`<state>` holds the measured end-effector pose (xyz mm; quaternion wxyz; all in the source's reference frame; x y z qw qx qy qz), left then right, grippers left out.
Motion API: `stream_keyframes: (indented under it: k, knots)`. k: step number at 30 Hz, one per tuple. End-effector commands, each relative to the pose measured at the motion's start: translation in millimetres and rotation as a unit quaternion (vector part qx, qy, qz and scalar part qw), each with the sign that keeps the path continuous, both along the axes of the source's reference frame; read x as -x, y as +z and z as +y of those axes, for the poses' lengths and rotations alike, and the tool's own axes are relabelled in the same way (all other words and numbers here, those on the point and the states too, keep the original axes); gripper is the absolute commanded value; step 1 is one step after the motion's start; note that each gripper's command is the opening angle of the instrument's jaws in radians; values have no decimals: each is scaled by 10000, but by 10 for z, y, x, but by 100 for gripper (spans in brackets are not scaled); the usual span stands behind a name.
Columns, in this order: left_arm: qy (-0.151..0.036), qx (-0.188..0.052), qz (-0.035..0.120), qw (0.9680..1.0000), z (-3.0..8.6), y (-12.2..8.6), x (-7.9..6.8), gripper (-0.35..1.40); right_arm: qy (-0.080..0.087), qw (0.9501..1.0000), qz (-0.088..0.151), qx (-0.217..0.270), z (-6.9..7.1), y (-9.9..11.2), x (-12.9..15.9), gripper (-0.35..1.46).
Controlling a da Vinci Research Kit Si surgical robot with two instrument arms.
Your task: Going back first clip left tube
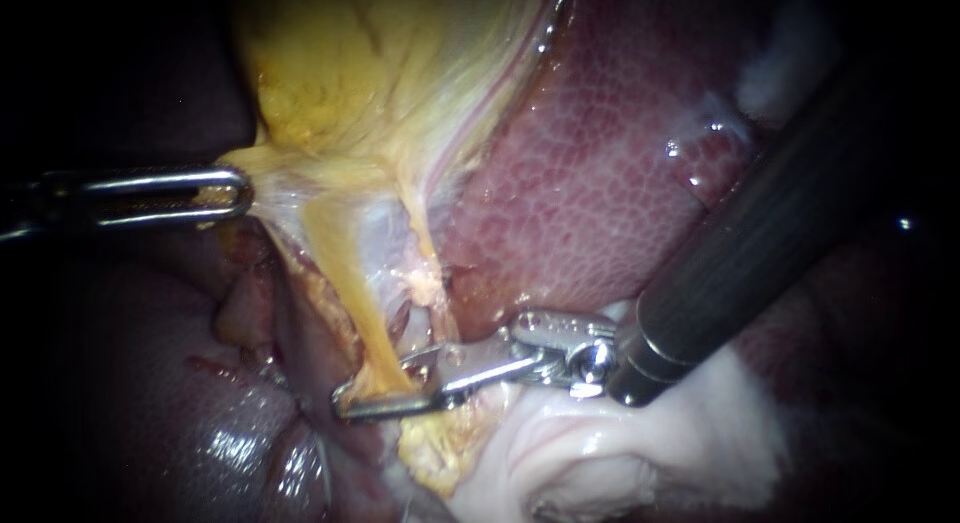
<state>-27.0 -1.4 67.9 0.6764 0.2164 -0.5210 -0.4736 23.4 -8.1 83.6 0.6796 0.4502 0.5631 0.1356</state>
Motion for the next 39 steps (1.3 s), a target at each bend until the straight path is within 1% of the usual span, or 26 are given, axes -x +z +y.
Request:
stream_keyframes:
  k: [1,6,7,9,10,12,13,19,22,25,29,32,35,39]
  knots:
    - [1,2,0,10000,0,0,0,-35,-1,10000,1,1,0,0,0,-35]
    - [1,2,1,10000,0,0,0,-35,-12,10000,-8,2,0,-2,0,-35]
    - [1,2,1,10000,0,0,0,-35,7,10000,46,-21,0,-3,0,-18]
    - [1,2,1,10000,0,0,0,-35,190,9997,118,-58,2,-4,-2,24]
    - [1,3,1,10000,-1,0,0,-35,309,9995,103,3,4,-4,-4,49]
    - [0,4,2,10000,-1,0,0,-35,613,9979,-1,208,12,-2,-11,59]
    - [0,5,2,10000,-1,0,0,-35,722,9970,-51,277,16,-1,-12,60]
    - [-4,5,5,10000,-3,-2,1,-35,923,9938,-69,616,37,0,2,60]
    - [-3,5,4,10000,-3,-2,1,-35,997,9929,-109,647,45,-4,11,60]
    - [-2,5,4,10000,-3,-2,0,-35,970,9933,-93,623,46,-8,23,60]
    - [-1,5,3,10000,-3,-2,0,-35,883,9943,-31,605,42,-16,48,60]
    - [-3,7,5,10000,-3,-2,0,-35,823,9946,32,628,42,-27,71,60]
    - [-4,9,6,10000,-4,-1,0,-35,845,9943,35,648,49,-42,94,60]
    - [-5,13,7,10000,-5,0,0,-35,893,9937,27,679,64,-65,124,60]
